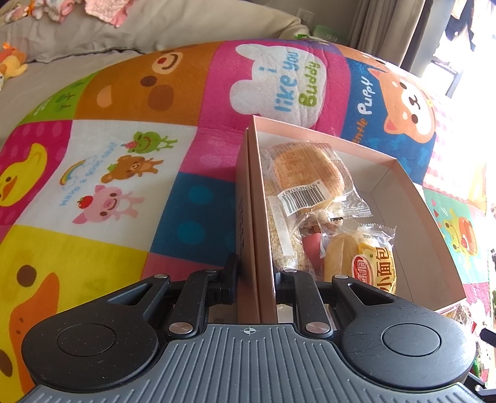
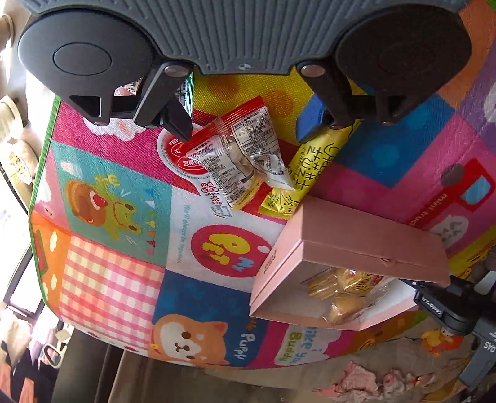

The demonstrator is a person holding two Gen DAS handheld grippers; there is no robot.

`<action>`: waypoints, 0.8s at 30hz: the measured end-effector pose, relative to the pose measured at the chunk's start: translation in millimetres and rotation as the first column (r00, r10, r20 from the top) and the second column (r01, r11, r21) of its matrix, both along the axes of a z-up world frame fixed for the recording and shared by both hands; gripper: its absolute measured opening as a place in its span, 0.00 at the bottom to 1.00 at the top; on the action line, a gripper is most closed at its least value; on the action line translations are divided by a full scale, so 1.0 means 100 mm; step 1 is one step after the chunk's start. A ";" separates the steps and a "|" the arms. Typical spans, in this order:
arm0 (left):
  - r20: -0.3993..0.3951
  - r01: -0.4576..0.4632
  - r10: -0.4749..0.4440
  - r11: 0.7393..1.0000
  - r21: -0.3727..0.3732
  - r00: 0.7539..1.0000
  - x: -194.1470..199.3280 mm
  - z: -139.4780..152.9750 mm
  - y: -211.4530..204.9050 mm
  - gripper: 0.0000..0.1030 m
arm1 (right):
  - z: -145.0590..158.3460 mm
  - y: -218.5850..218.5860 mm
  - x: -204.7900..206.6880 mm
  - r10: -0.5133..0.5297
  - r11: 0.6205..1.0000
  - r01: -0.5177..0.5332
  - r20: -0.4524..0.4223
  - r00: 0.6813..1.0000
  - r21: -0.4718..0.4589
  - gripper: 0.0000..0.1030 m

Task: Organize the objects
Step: 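Grasp the white candy packets with the right gripper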

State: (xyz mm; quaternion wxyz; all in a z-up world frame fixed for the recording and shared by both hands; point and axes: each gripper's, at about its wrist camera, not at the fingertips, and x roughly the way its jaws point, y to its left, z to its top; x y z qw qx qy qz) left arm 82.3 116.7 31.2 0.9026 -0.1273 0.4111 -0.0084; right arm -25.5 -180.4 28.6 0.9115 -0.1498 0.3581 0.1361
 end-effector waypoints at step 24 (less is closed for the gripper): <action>-0.001 0.002 -0.002 1.000 0.011 1.000 0.00 0.01 0.00 0.18 | 0.04 0.04 -0.11 0.129 0.992 -0.130 -0.160 0.979 0.005 0.52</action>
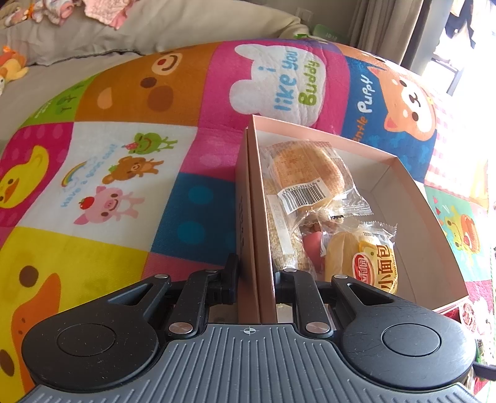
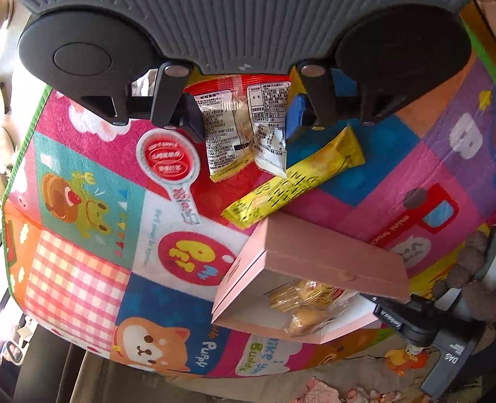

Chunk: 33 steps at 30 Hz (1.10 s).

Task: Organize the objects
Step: 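Grasp the white candy packets with the right gripper, then carry the white candy packets into the pink box and release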

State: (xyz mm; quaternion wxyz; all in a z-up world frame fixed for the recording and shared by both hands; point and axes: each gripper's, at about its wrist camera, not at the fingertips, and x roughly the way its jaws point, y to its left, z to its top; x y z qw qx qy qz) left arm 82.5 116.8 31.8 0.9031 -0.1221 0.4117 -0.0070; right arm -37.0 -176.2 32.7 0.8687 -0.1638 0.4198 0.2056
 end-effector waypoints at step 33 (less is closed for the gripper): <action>0.006 0.010 -0.010 1.000 -0.022 1.000 -0.03 -0.01 0.03 0.20 | 0.55 0.63 1.32 -0.150 0.943 0.145 -0.005 0.989 0.300 0.64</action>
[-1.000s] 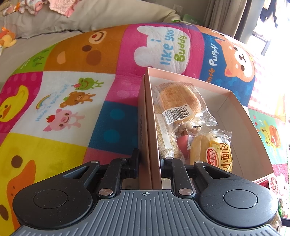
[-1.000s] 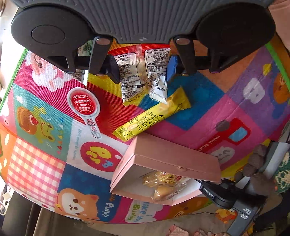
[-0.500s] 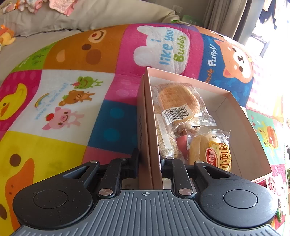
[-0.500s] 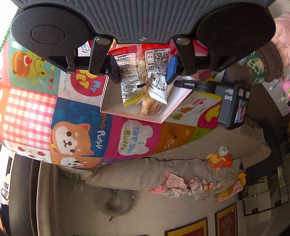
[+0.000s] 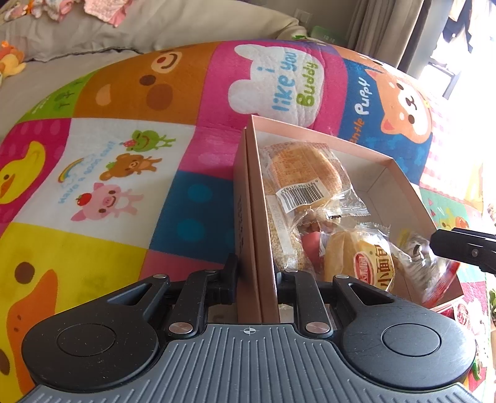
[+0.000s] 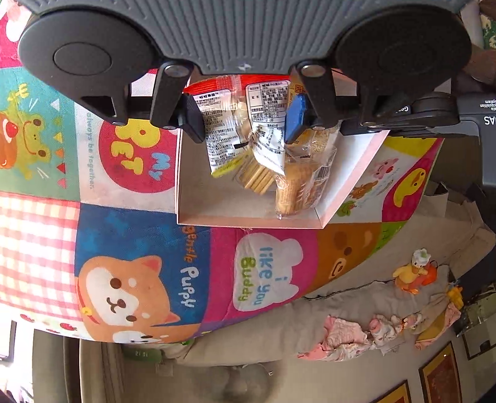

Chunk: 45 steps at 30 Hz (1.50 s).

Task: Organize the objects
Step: 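Carry the white candy packets into the pink box and release, then move the right gripper to the green-and-white peanut packet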

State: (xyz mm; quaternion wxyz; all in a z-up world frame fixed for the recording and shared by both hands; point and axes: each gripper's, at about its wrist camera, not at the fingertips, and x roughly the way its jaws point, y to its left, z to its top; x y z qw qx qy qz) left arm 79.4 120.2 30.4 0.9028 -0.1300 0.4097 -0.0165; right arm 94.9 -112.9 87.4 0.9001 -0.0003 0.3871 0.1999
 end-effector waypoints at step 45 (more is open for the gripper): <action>-0.022 -0.005 0.007 0.998 0.056 1.000 -0.02 0.02 -0.09 0.17 | -0.36 -1.24 -1.50 -0.180 0.953 0.218 0.186 0.966 -0.210 0.75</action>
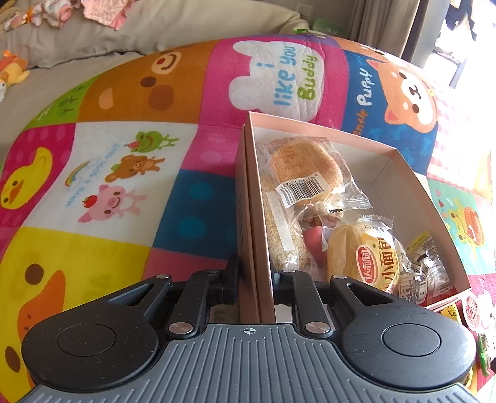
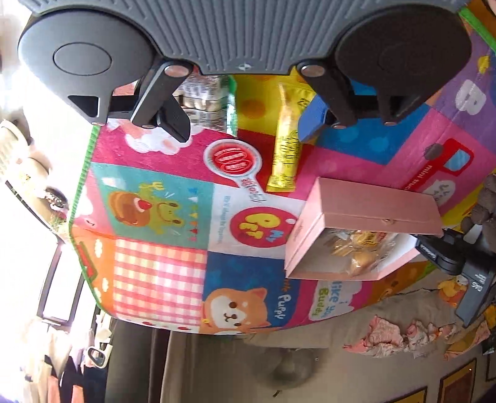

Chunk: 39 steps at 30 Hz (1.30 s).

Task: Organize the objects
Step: 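Move the right gripper to the green-and-white peanut packet, then grasp the green-and-white peanut packet with the right gripper and lift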

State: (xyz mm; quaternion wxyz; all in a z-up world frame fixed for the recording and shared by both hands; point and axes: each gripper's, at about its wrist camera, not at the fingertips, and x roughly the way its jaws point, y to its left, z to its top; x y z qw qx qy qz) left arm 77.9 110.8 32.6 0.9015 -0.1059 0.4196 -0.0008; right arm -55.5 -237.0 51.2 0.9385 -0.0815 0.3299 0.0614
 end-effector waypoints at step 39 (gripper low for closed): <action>-0.003 0.001 -0.001 1.000 -0.007 1.000 0.00 0.00 0.01 0.17 | -0.23 -0.55 0.26 -0.068 0.983 0.095 -0.173 0.983 0.155 0.84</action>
